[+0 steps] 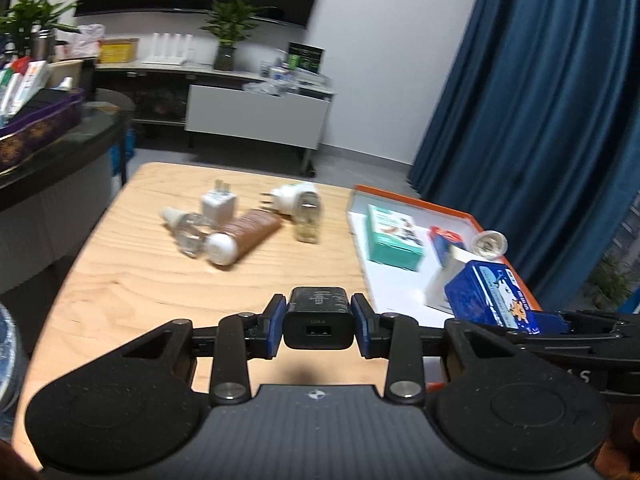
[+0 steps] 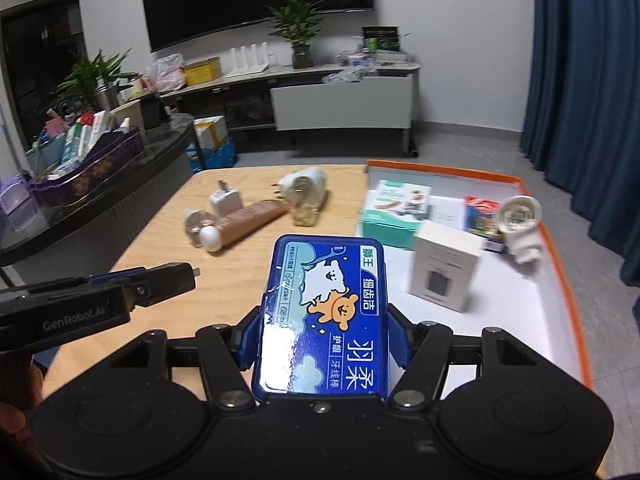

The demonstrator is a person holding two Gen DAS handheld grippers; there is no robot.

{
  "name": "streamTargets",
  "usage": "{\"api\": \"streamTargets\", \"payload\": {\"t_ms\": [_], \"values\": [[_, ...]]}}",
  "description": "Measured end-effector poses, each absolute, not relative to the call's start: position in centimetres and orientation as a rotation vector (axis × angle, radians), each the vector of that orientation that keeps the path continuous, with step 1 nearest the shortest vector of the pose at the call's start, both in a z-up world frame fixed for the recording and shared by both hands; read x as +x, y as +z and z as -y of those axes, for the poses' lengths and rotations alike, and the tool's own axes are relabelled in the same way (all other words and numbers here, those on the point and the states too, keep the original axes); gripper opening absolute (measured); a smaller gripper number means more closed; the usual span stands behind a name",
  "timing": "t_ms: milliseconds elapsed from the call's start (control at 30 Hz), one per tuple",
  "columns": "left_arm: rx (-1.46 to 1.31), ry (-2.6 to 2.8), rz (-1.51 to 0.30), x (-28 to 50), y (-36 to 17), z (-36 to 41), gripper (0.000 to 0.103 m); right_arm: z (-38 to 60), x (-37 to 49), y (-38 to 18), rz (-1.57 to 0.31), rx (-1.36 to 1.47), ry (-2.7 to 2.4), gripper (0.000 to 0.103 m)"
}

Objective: Organize rigid objects
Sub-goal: 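Carry the black charger and blue tin box over the white box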

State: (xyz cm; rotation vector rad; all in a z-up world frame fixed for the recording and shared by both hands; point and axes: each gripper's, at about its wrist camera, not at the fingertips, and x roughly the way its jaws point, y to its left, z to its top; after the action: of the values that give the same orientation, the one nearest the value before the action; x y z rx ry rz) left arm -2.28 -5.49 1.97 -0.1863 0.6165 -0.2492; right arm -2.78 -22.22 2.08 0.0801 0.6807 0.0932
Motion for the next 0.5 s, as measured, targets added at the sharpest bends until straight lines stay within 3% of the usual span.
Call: {"api": "streamTargets", "payload": {"t_ms": [500], "values": [[-0.115,-0.410,-0.616,-1.9,2.7,12.8,0.036,29.0,-5.8,2.9,-0.615,0.149,-0.087,0.074]]}}
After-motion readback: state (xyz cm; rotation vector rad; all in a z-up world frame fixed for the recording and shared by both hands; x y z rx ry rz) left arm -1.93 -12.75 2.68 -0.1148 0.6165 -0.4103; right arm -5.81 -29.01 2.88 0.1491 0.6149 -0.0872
